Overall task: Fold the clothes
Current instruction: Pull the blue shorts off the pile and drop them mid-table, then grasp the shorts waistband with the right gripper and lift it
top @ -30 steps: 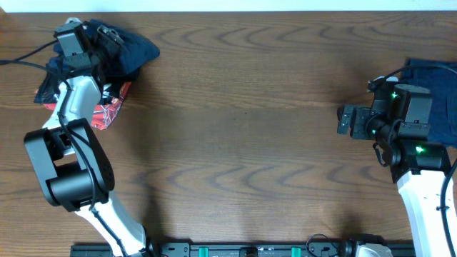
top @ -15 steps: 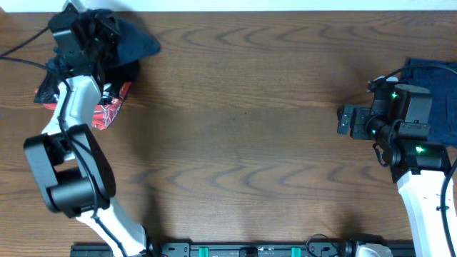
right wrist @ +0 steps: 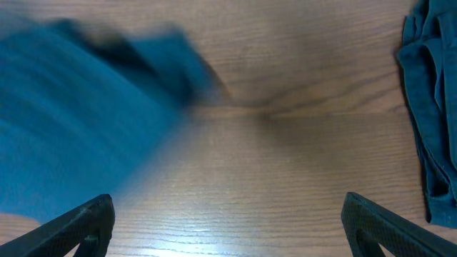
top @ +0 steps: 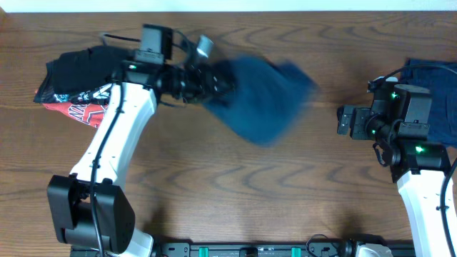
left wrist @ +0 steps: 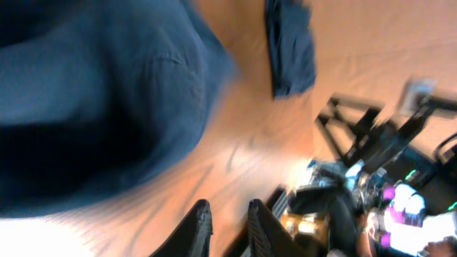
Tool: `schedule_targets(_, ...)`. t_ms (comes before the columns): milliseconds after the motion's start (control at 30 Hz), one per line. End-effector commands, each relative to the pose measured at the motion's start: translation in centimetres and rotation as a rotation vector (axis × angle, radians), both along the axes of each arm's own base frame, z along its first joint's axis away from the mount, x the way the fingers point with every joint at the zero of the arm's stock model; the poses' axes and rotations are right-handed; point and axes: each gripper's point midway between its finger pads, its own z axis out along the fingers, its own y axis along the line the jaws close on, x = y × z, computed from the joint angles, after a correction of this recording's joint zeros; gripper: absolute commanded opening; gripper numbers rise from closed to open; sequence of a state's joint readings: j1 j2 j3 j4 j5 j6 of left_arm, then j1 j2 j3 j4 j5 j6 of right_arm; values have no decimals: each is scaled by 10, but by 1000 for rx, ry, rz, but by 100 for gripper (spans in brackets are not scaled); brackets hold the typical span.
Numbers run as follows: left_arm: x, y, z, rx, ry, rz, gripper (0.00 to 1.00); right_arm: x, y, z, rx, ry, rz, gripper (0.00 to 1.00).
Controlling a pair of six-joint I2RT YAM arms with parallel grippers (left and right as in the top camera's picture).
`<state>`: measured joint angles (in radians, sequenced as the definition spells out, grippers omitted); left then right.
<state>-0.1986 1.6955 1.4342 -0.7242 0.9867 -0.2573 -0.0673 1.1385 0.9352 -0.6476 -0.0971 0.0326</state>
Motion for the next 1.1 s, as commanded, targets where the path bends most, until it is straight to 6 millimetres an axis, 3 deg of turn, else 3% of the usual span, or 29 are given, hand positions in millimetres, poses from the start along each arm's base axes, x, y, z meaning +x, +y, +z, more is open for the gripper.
schedule_targets(0,-4,6,2,62,-145,-74,22,3,2,8,-13,-21,18,99)
schedule_targets(200,-8,16,27,67,-214,-45,22,2,12,7,26,-14,59,99)
schedule_targets(367,-5,30,21,171,-230,7,31,-7,37,-4,116,41,189,99)
schedule_targets(500,-5,41,7,259,-197,41,34,-16,20,-35,76,185,78,99)
schedule_targets(667,-10,45,1,282,-165,43,34,-38,-24,-74,-2,384,-283,99)
schedule_targets(967,-11,46,-1,293,-160,46,35,-41,-25,-111,30,520,-378,99)
schedule_targets(1067,-10,46,0,292,-160,47,35,-26,-29,-123,58,502,-420,99)
